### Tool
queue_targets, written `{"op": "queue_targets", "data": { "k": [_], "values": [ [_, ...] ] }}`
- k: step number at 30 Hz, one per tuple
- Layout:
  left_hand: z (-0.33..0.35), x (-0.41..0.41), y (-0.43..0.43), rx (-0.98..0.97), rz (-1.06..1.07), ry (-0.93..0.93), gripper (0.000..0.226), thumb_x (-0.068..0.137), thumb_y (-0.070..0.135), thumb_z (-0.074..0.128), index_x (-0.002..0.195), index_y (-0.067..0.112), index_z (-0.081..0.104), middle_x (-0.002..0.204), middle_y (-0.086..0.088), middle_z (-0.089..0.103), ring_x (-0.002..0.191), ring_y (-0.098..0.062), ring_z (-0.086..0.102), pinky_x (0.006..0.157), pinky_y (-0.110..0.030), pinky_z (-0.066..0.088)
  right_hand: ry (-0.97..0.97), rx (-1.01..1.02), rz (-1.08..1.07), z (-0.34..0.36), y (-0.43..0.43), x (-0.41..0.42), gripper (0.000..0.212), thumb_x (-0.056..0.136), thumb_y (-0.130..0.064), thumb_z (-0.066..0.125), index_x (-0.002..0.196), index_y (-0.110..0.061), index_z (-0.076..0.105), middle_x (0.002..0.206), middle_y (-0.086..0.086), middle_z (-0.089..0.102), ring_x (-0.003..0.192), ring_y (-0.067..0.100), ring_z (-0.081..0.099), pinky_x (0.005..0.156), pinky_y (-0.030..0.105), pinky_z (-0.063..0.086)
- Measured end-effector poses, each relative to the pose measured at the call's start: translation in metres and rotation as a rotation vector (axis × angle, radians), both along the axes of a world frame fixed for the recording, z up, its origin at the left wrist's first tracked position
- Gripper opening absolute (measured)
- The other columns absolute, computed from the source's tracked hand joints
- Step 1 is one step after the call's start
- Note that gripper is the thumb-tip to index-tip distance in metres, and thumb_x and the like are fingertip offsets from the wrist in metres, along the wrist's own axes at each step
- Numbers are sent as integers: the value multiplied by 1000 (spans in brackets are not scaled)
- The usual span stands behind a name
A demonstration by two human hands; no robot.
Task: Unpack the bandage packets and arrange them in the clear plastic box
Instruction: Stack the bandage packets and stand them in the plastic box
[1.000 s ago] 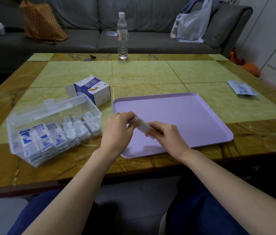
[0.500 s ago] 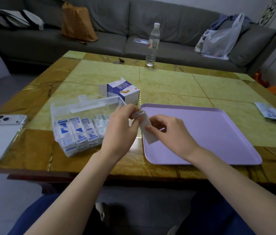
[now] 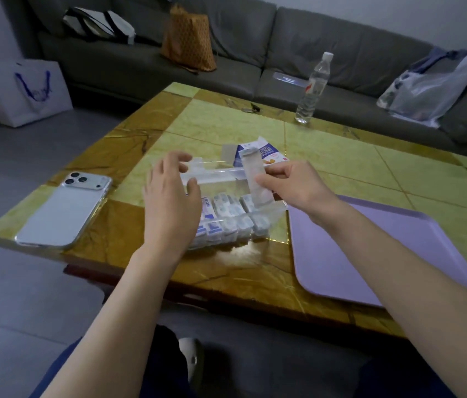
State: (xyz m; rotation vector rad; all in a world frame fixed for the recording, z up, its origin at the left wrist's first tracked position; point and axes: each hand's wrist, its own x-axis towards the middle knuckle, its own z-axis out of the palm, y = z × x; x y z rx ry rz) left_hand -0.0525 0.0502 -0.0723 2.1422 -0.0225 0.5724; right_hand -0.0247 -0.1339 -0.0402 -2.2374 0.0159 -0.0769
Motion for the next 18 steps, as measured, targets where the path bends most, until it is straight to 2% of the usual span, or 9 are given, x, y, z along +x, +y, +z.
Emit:
{"op": "queue_targets", "data": {
  "k": [3,5,7,8,10,12,14,16,18],
  "values": [
    [-7,0,16,136,99,176,34,94,14,45,127,16,38,124,-8,42,118,-28,36,97,-41,27,129,-16,-15,-7,12,18,20,85,-15,64,90,3,70,96,23,69,81,26,66,88,45,53],
    [-10,0,22,165,124,277,36,96,19,41,131,14,34,130,-13,38,122,-31,32,99,-44,25,201,-41,-23,-11,20,25,23,86,-11,62,92,11,66,85,19,67,76,24,64,80,35,55],
    [-13,-2,26,170,125,322,37,97,22,39,133,13,33,133,-14,36,125,-32,30,101,-45,24,238,-84,-45,-17,25,31,25,85,-10,62,88,15,63,78,16,60,71,21,56,73,31,50],
    [-14,-2,27,165,122,336,38,98,24,38,133,13,32,135,-14,36,126,-32,29,101,-45,24,261,-100,-52,-19,28,34,24,85,-10,62,87,14,64,81,19,63,72,20,53,78,32,52],
    [-14,-2,30,140,111,351,38,98,25,37,134,13,32,135,-13,36,126,-31,30,101,-45,25,318,-118,-67,-24,32,40,22,84,-12,62,85,10,65,96,24,68,74,21,53,90,46,52],
    [-15,-3,31,123,91,339,37,99,26,37,133,14,33,134,-12,37,125,-29,32,100,-43,27,349,-155,-68,-26,37,43,19,84,-14,63,84,5,66,106,20,68,76,22,59,88,39,52],
    [-15,-3,31,116,69,313,36,98,26,38,132,13,34,131,-11,40,122,-28,35,97,-42,29,373,-185,-69,-28,41,47,27,85,-16,63,97,7,67,115,17,65,84,25,66,76,31,50],
    [-15,-3,30,102,51,315,35,98,26,38,131,13,34,129,-11,41,121,-28,37,95,-42,30,399,-177,-73,-29,44,47,29,86,-18,63,103,5,66,115,16,65,90,26,68,85,34,52],
    [-16,-3,30,95,37,325,36,98,26,38,131,13,34,128,-12,41,120,-29,38,95,-41,31,412,-172,-60,-28,48,48,29,86,-17,63,104,5,65,116,17,64,88,26,68,92,42,52]
  ]
}}
